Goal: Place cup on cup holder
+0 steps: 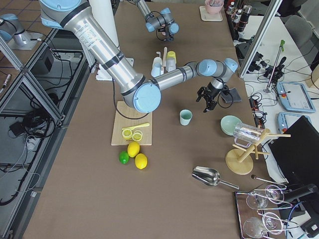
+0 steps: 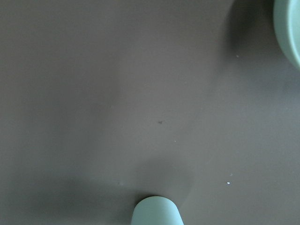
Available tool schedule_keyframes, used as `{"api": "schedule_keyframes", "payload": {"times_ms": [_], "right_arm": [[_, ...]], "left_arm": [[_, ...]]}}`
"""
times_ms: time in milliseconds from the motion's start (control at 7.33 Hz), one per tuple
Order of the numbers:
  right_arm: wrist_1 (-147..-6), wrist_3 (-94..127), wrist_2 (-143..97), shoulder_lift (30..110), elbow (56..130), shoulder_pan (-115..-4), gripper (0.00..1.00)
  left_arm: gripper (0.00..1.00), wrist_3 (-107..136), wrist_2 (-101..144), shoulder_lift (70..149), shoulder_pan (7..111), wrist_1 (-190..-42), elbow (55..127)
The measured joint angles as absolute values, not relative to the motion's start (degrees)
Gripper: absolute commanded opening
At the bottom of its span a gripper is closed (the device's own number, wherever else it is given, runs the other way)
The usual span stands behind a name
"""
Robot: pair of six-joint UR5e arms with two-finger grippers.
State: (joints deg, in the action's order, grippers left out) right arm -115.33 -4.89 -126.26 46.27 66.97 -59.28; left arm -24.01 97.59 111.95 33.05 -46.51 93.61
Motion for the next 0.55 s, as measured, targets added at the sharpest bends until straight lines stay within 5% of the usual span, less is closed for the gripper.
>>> {"api": "schedule_keyframes", "payload": {"times_ms": [545], "right_arm": [[-119.9, -13.9, -123.2, 42.0, 57.2, -56.8, 0.99]], "left_arm": [[0.98, -24.0, 97.6, 109.7, 33.1, -48.4, 93.5]]}}
